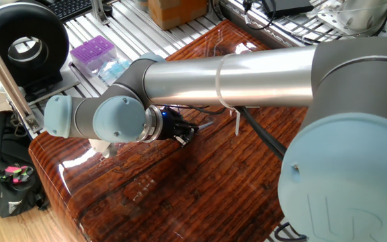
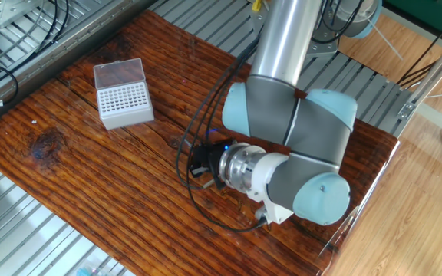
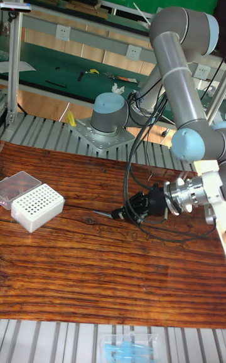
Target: Insert a medium pipette tip into the holder for medium pipette tips
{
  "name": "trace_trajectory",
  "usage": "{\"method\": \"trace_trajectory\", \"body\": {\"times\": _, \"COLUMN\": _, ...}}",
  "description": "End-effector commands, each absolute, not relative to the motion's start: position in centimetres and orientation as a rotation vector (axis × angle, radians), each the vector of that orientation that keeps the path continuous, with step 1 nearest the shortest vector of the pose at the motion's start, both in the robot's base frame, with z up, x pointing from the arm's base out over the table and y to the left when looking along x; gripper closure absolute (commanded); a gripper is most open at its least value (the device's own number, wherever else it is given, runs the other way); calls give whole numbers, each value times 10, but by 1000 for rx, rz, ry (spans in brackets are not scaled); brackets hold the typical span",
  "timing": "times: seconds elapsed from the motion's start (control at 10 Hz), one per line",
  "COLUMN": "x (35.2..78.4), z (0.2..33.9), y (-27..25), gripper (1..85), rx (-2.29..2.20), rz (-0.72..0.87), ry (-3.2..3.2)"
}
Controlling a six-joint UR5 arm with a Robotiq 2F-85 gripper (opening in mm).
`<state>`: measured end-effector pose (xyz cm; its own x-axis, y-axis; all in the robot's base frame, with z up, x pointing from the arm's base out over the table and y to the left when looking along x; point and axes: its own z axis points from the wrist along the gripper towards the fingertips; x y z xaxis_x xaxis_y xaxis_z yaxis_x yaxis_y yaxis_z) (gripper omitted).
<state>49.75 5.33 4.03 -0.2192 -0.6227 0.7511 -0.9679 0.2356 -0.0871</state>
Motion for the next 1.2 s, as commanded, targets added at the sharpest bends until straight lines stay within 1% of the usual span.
{"method": "trace_trajectory", "body": {"times": 0.0, "x": 507, "z": 93, "y": 50, "gripper": 847, "rx": 1454, "rz": 719, "ry": -1960}}
{"method": "trace_trajectory", "body": {"times": 0.1, "x": 518, "z": 99, "y": 56, "gripper": 847, "rx": 1466, "rz": 674, "ry": -2075}}
{"method": "trace_trajectory", "body": {"times": 0.3, "x": 541, "z": 107, "y": 50, "gripper": 847, "rx": 1474, "rz": 592, "ry": -2292}}
{"method": "trace_trajectory", "body": {"times": 0.5, "x": 542, "z": 120, "y": 30, "gripper": 847, "rx": 1522, "rz": 533, "ry": -2320}}
{"method": "trace_trajectory", "body": {"times": 0.7, "x": 542, "z": 117, "y": 23, "gripper": 847, "rx": 1553, "rz": 562, "ry": -2406}}
{"method": "trace_trajectory", "body": {"times": 1.1, "x": 551, "z": 112, "y": 33, "gripper": 847, "rx": 1569, "rz": 545, "ry": -2472}}
